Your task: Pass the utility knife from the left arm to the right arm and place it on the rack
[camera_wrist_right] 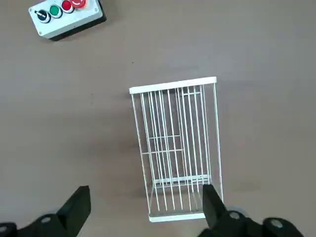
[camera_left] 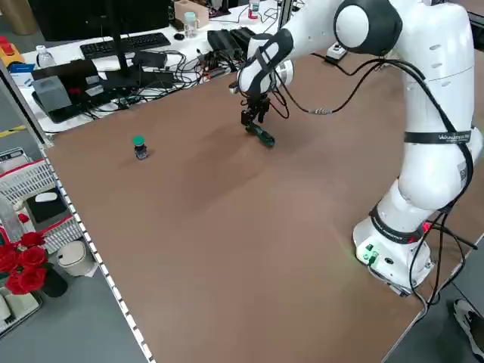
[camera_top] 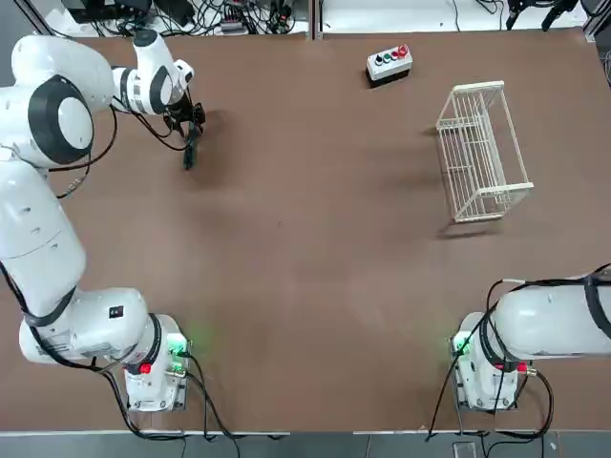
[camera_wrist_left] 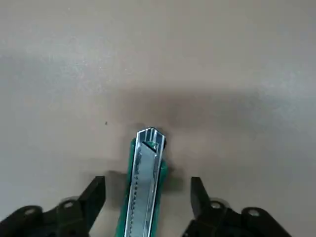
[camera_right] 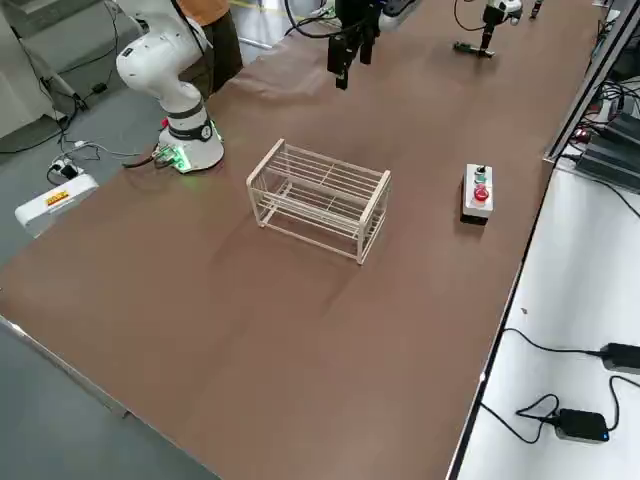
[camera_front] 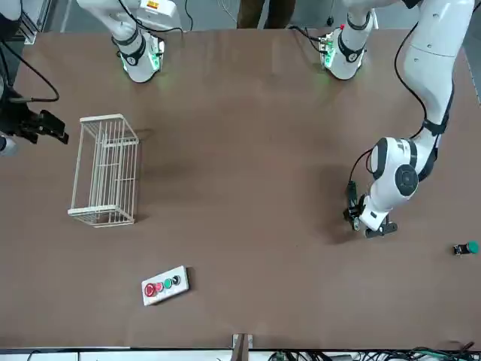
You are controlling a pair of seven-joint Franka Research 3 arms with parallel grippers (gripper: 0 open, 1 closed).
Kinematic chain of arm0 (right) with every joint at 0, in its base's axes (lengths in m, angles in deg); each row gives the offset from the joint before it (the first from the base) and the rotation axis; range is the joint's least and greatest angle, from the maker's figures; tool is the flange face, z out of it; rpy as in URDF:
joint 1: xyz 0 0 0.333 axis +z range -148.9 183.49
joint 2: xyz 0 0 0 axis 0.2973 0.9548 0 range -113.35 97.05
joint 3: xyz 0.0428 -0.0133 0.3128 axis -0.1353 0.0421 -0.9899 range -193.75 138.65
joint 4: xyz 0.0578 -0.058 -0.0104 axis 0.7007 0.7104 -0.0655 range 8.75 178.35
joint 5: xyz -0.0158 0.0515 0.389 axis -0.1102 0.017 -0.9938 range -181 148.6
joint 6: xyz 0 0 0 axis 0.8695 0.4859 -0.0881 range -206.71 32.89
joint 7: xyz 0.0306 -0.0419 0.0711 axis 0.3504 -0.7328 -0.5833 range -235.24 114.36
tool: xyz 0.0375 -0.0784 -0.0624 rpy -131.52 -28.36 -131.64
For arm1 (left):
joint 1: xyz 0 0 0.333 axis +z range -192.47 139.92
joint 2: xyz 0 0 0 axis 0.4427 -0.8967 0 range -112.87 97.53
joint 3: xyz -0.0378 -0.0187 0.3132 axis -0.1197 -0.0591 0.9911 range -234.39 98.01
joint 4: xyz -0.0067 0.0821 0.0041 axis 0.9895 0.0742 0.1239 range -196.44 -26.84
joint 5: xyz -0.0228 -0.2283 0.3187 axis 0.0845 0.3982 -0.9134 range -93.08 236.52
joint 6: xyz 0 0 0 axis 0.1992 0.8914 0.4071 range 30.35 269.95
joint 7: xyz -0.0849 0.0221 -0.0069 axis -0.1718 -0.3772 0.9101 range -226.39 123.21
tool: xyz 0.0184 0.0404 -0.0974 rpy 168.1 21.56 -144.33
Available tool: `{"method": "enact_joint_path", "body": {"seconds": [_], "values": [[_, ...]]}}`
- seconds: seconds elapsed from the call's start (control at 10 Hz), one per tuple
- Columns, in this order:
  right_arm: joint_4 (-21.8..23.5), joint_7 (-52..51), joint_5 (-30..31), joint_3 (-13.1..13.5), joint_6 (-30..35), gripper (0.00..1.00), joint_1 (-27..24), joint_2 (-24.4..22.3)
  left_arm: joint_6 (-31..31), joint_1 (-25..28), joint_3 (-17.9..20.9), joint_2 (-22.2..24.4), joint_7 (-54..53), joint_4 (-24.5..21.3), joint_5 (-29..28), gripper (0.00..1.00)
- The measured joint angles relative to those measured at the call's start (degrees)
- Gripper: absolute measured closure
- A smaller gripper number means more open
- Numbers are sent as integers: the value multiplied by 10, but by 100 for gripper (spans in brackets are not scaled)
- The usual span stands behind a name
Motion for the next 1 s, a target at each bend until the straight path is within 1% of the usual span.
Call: {"method": "enact_joint_path", "body": {"seconds": [0.1,0.2,0.6,0.8,0.9,1.0], "values": [[0,0,0,0,0,0,3,-1,0,0,0,0,0,0,0,27],[0,0,0,-1,0,0,6,-2,0,0,0,0,0,0,0,34],[0,0,0,-1,1,0,8,-8,0,-1,0,-7,0,0,0,36],[0,0,0,-1,1,0,8,-9,1,-1,0,-8,0,1,0,42],[0,0,0,-1,1,0,8,-9,1,-1,0,-8,0,3,0,47],[0,0,0,-1,1,0,8,-9,0,-1,0,-8,0,6,0,62]]}}
